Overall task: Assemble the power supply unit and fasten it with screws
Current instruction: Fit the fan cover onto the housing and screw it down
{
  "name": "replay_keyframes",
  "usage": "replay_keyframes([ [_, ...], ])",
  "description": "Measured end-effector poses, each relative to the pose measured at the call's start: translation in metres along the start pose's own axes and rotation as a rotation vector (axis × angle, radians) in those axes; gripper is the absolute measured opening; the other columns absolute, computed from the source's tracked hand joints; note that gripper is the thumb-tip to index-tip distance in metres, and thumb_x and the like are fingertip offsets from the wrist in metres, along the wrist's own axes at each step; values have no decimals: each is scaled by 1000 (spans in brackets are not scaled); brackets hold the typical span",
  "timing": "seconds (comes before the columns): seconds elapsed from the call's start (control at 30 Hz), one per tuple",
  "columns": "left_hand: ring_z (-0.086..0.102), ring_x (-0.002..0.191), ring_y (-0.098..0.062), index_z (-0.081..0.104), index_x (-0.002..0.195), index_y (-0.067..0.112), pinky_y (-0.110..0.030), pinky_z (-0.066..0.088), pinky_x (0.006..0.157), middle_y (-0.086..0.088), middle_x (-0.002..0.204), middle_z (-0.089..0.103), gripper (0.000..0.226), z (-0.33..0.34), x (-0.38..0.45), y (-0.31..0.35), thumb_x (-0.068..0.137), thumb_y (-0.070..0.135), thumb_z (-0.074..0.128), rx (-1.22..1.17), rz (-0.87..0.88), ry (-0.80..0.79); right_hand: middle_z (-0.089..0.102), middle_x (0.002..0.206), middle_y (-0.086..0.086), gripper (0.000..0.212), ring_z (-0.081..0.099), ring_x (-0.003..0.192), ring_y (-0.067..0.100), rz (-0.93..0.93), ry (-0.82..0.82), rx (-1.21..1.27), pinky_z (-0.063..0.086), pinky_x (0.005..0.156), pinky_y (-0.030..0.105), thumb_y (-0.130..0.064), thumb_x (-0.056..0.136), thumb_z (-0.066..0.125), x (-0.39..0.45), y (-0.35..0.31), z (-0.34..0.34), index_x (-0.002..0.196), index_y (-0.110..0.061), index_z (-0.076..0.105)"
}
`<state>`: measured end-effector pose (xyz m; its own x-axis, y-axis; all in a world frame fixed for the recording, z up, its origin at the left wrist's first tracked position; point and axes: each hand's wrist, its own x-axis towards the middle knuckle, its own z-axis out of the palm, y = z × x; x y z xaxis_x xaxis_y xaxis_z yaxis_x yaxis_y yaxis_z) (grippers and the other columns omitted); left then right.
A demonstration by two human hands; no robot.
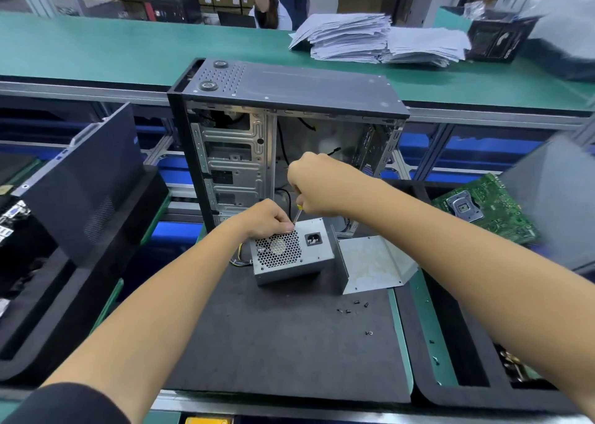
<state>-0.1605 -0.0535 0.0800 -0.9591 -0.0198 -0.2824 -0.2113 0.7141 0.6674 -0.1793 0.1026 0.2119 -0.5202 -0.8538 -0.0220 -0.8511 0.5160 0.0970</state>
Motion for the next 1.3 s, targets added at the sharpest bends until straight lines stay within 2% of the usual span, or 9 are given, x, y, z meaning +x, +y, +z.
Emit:
replay_keyframes([
  [0.2,60,86,-14,74,82,19,-30,46,83,2,93,70,12,2,-2,2,91,17,65,7,29,-11,28,66,0,18,40,59,21,4,0,-37,26,46,27,-13,92,56,4,-6,10,83,-14,40],
  [0.4,58,81,-5,72,87,26,-19,40,69,13,87,67,12,4,-4,2,92,19,65,-19,35,29,35,66,2,17,40,58,21,246,20,74,25,46,28,-8,87,53,9,-9,16,79,-12,38],
  [0.5,55,75,1,68,75,35,-16,40,65,19,79,64,23,2,-5,2,92,19,65,-6,29,28,39,66,2,29,44,59,21,169,-68,61,30,48,29,-15,92,51,10,-8,20,67,-13,36],
  [0.6,59,86,-9,73,91,28,-25,47,77,8,93,69,15,2,-4,2,95,20,61,-6,26,-7,40,66,4,32,48,62,23,105,-144,33,28,46,28,-12,91,51,9,1,13,64,-13,33],
  [0.83,56,79,-4,75,90,23,-16,41,68,12,84,67,13,4,-3,1,93,18,64,-76,10,29,34,76,-2,15,40,68,17,-247,-99,-239,27,54,26,-2,86,54,0,4,2,89,-16,48],
  [0.9,55,78,-3,74,88,24,-10,39,64,15,84,66,12,5,-3,-1,92,18,64,-73,18,30,32,74,-6,23,30,60,8,-349,-86,-265,21,51,23,3,81,54,1,1,-3,76,-18,45],
  [1.07,54,74,5,75,91,21,2,35,59,20,83,64,11,3,-4,-1,92,17,65,-18,44,20,38,88,-6,21,30,64,10,-375,-75,-217,21,51,23,2,78,54,3,-3,-6,81,-18,49],
  [1.2,58,87,-8,69,76,28,-20,45,79,6,96,71,19,0,-2,-1,89,16,67,0,71,-22,45,91,-8,25,40,80,12,-316,-98,-1,32,64,24,2,76,58,2,2,-6,85,-21,54],
  [1.3,55,69,5,67,67,36,-14,40,66,21,72,67,30,0,-1,-1,89,16,68,-12,62,-19,48,86,-6,23,45,80,15,-233,-106,31,37,61,26,-3,80,61,3,6,-2,82,-23,51],
])
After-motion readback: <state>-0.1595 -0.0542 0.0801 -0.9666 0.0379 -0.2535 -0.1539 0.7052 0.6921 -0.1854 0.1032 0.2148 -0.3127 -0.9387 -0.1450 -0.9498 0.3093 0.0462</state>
